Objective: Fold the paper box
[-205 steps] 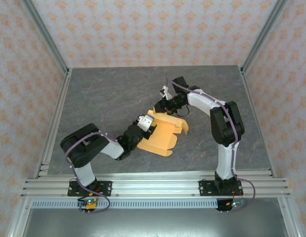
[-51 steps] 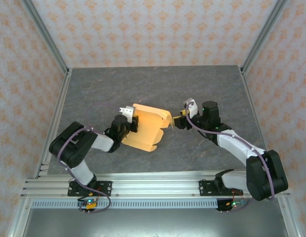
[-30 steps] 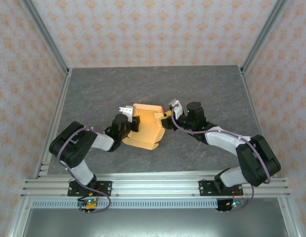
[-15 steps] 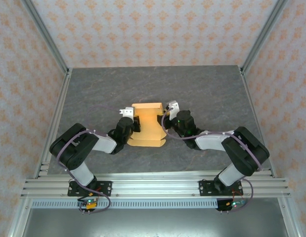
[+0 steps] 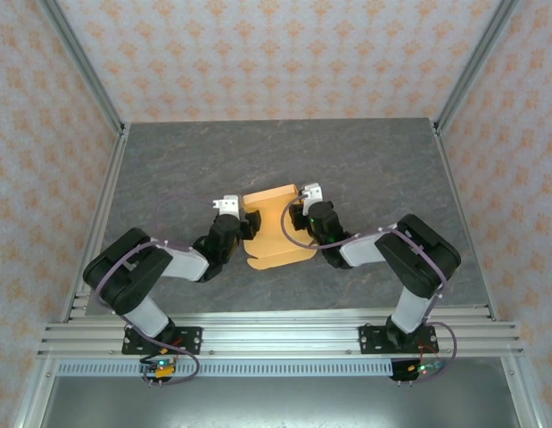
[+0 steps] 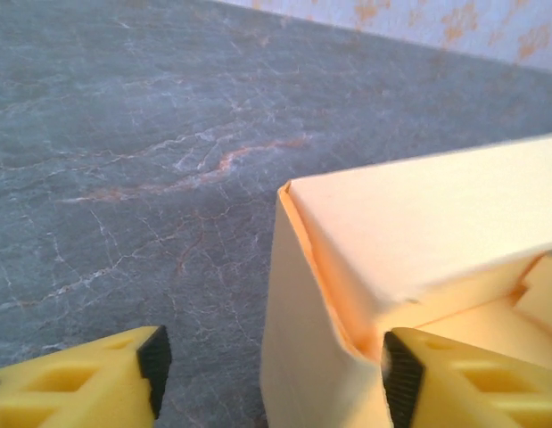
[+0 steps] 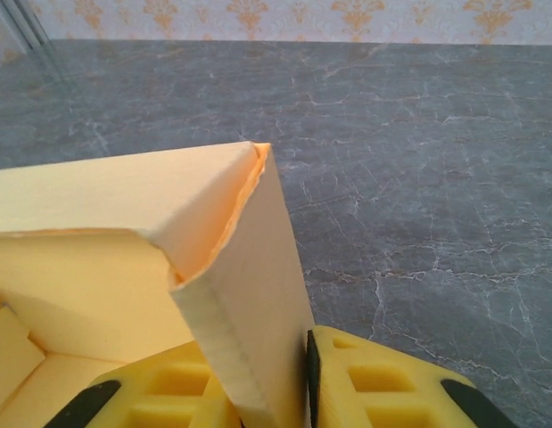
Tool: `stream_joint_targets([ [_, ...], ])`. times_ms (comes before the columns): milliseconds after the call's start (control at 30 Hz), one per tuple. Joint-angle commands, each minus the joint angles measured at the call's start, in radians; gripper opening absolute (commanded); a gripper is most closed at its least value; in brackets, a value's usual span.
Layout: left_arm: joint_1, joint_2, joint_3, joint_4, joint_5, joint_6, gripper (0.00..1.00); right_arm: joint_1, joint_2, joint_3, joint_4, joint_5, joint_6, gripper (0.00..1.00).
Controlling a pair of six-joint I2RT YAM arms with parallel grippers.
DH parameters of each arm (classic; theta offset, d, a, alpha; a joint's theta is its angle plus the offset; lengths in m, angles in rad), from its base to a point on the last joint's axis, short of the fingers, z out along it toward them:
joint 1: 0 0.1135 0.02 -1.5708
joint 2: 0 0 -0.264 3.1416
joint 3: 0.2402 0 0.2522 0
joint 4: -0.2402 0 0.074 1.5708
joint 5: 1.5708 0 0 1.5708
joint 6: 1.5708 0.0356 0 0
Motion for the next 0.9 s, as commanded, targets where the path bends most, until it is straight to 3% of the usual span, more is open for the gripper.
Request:
stream_joint_targets([
  [0,-0.001,-0.123,-0.025,-0.049,-0.016,-0.058,0.79,0.002,0.013,0.030,0.040,-0.015,-0.048,0.25],
  [233,0.016,-0.419,0.027,-0.384,-0.022,-0.181,0.90,-0.006,0.015,0.029,-0.027,-0.094,-0.093,0.25],
  [300,0.050,-0.471,0.032,-0.367,0.104,-0.116,0.90,-0.008,0.019,0.030,-0.038,-0.143,-0.109,0.25],
  [467,0.068,-0.391,0.250,-0.699,0.196,0.020,0.90,-0.007,0.054,0.000,0.048,-0.318,-0.131,0.27],
  [533,0.078,-0.351,0.240,-0.654,0.251,0.024,0.87,-0.007,0.071,-0.001,0.074,-0.358,-0.128,0.27],
  [633,0.106,-0.298,0.170,-0.518,0.292,-0.109,0.86,-0.007,0.091,0.009,0.085,-0.421,-0.133,0.29],
  [867,0.107,-0.200,0.219,-0.577,0.326,-0.043,0.84,-0.002,0.116,0.034,0.090,-0.431,-0.154,0.34],
])
